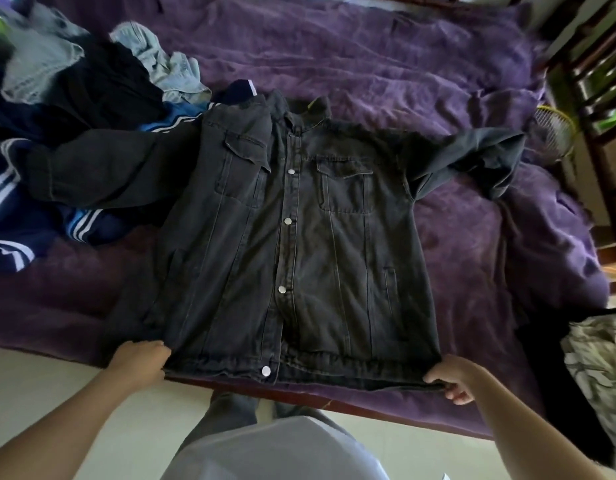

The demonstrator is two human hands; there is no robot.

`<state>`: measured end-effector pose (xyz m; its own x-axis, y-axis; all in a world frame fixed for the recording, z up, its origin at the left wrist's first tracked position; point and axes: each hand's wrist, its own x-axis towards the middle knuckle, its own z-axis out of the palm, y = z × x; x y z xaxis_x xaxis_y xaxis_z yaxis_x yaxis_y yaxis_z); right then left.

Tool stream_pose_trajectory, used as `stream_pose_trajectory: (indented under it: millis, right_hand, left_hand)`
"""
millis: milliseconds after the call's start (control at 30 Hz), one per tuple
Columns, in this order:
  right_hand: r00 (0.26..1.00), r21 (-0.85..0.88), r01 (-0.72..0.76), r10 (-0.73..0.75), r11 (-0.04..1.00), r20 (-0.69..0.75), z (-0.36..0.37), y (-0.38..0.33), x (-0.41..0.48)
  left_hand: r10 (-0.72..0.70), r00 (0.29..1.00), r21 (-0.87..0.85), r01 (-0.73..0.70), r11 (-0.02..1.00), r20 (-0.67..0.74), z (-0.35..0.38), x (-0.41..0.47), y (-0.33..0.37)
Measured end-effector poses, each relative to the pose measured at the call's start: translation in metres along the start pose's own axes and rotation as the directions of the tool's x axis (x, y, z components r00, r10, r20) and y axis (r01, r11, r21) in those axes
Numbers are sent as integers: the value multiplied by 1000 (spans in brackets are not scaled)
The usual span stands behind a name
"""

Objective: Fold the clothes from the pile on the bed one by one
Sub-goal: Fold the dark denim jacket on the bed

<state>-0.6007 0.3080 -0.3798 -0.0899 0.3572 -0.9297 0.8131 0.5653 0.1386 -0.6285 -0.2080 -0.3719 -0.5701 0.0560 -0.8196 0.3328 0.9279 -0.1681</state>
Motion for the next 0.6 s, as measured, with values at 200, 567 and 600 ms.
stream_pose_trajectory:
  millis: [200, 567, 600]
  right_hand:
    - [895, -75, 168, -184, 983, -406, -37, -76, 2]
    - [814, 626, 551, -192, 551, -548, -202, -198, -16]
    - [802, 611, 556, -169, 563, -573, -212, -206, -12]
  left_hand:
    - [9, 998, -114, -3, 993, 56, -84, 25, 54]
    - [-89, 944, -669, -157, 727, -319, -245, 100, 83]
    - [-86, 940, -707, -185, 683, -329, -257, 109, 79]
